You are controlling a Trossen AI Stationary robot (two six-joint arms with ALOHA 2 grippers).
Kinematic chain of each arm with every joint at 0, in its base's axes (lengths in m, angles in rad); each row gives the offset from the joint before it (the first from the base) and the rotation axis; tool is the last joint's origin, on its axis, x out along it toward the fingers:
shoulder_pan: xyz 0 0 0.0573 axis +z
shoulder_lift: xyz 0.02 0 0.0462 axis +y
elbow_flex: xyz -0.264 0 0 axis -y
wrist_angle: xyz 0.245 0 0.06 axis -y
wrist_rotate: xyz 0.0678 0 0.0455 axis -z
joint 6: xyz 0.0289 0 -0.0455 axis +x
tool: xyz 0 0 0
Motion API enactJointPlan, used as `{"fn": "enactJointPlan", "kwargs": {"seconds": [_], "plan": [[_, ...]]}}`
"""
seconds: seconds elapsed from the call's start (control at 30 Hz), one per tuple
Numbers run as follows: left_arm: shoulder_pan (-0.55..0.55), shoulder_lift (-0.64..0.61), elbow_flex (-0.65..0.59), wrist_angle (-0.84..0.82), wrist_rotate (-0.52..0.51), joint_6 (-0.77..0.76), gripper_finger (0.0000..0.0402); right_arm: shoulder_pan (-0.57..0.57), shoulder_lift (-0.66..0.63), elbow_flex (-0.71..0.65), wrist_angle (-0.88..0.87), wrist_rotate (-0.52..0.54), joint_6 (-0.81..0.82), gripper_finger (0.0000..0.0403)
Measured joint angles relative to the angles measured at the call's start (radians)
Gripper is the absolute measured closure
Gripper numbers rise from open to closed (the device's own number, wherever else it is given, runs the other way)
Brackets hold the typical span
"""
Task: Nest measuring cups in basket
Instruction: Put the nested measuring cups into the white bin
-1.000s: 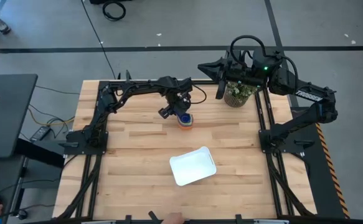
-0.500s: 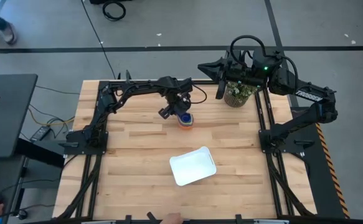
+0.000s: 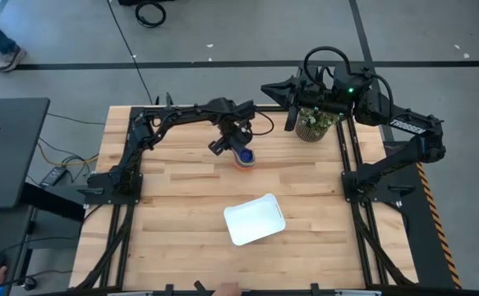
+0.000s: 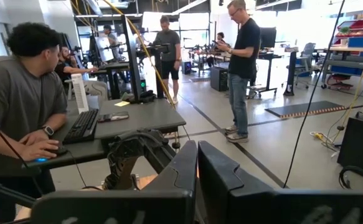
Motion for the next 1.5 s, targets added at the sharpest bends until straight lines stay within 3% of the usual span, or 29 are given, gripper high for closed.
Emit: {"fn": "enactJointPlan", "kwargs": {"seconds": [0.27,1.5], "plan": [[-0.005,0.001,-0.046,0.014,0.016,0.016,0.0247,0.000,0.000,0.000,0.000,0.000,0.000,0.0381],[-0.064,0.002,-0.048,0.027,0.056,-0.042,0.0247,0.000,0.000,0.000,0.000,0.000,0.000,0.0381]]}}
